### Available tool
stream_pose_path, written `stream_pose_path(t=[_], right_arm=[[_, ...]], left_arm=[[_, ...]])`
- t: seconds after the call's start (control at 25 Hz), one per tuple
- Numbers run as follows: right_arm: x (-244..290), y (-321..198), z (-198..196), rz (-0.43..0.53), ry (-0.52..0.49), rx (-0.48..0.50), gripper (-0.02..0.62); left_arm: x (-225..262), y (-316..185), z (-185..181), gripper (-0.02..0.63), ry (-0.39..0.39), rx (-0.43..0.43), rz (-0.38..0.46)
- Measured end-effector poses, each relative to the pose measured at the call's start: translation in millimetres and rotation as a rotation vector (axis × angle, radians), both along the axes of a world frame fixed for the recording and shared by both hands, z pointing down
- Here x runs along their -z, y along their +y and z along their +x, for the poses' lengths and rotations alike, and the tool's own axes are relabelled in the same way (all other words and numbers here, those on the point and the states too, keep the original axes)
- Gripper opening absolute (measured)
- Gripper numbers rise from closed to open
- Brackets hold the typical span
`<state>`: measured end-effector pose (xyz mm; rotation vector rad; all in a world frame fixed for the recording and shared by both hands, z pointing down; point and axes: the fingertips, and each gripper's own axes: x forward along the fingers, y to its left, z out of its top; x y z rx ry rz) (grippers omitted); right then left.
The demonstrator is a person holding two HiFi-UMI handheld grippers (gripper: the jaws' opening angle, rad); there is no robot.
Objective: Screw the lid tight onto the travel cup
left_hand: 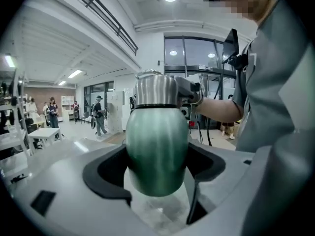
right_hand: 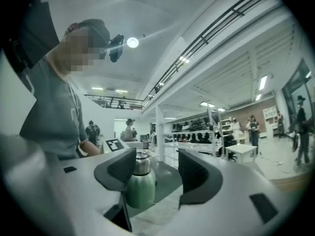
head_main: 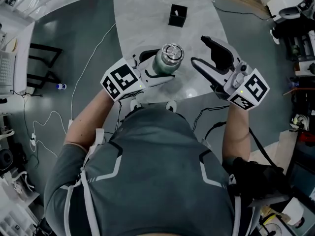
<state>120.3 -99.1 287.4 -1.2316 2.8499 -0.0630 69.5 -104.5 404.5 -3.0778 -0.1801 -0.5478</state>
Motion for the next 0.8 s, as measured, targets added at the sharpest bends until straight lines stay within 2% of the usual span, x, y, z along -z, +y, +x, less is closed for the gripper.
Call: stream_pose_path(t=[0.12, 0.24, 0.32, 0.4, 0.52, 0.8], right_arm=[[-23, -7, 26, -0.036, 0.017, -0.126, 0.284], [-52, -13, 48, -0.091, 0.023, -0.227, 0.274], [-72, -14, 62, -0.124, 0.015, -0.301, 0.228], [-91, -12, 73, -0.16, 0.002, -0.356, 0.149], [-110, -10, 85, -0.195, -0.012, -0.397, 0.139], [-144, -4, 119, -0.244, 0.006, -0.479, 0.072]], left_arm=[[-18, -15, 6, 0.373, 0.028, 0.067, -0.028], [-41, -34, 10, 0.373, 0.018, 0.168, -0.061], [-57, -42, 12, 0.373, 0.013, 0.209, -0.086], [-71, -46, 14, 0.373, 0.013, 0.237, -0.111], [-91, -53, 17, 0.373, 0.003, 0.275, -0.13], [-127, -57, 44, 0.373, -0.015, 0.325, -0.095]])
